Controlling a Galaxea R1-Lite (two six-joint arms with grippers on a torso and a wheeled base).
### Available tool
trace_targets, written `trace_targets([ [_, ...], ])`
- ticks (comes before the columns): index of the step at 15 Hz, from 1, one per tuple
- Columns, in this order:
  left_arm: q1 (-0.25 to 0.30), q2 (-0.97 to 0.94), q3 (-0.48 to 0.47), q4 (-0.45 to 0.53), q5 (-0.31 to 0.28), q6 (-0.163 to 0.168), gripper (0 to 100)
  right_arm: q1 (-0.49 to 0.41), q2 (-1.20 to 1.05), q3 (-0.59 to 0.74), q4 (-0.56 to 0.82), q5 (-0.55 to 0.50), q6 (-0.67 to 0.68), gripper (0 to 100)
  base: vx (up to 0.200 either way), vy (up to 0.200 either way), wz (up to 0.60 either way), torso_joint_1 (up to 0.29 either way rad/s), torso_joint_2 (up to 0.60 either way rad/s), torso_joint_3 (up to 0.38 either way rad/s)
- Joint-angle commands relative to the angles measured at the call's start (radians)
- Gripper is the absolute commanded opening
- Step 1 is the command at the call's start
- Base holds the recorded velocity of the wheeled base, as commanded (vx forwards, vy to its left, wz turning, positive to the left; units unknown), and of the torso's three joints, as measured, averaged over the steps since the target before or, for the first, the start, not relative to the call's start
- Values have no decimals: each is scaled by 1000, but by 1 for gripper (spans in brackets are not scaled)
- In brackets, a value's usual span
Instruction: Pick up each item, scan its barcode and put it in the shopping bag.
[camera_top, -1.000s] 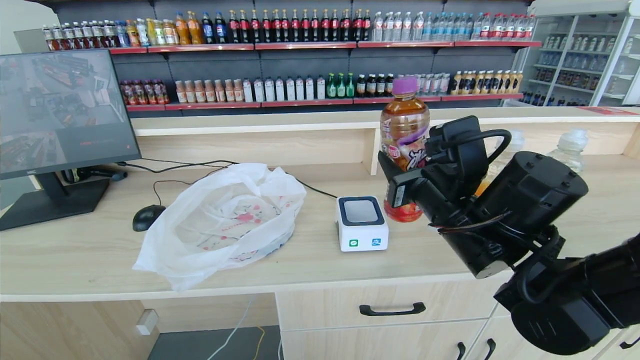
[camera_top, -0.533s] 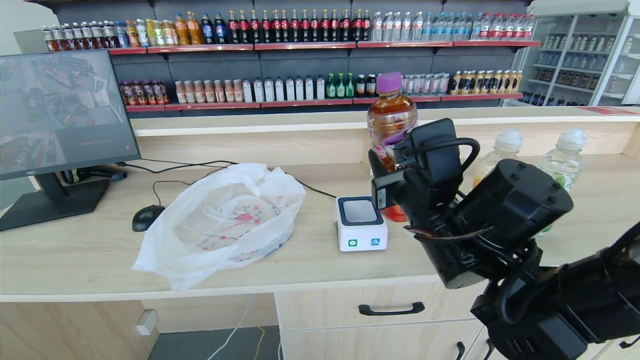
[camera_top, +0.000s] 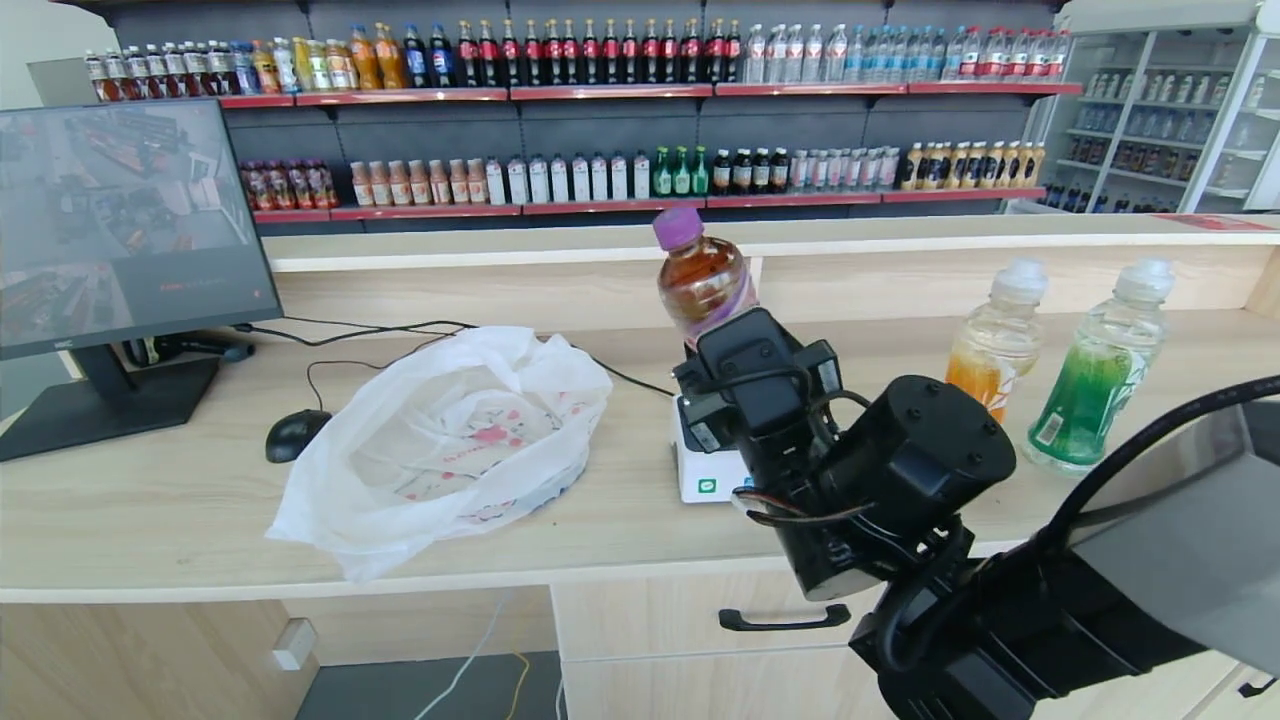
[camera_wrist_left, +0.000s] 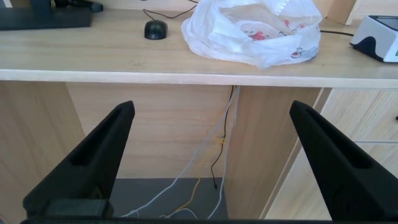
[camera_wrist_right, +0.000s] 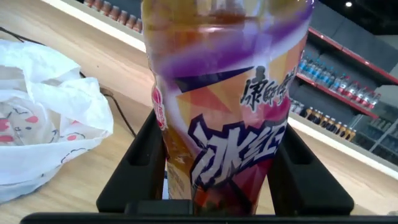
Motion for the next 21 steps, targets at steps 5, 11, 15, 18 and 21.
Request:
trace_targets([
  [5,0,0,0,0,0,0,100,-12,33,4,0,78,-219,0,0,0,0,0,0,0],
  [11,0,0,0,0,0,0,100,-30,74,4,0,196,-350,0,0,0,0,0,0,0],
  [15,0,0,0,0,0,0,100,-49,106,-10,0,287,-394,0,0,0,0,0,0,0],
  [18,0,0,0,0,0,0,100,-52,151,-82,0,319,-405,0,0,0,0,0,0,0],
  [21,0,0,0,0,0,0,100,-76,209,-140,0,353,-414,0,0,0,0,0,0,0],
])
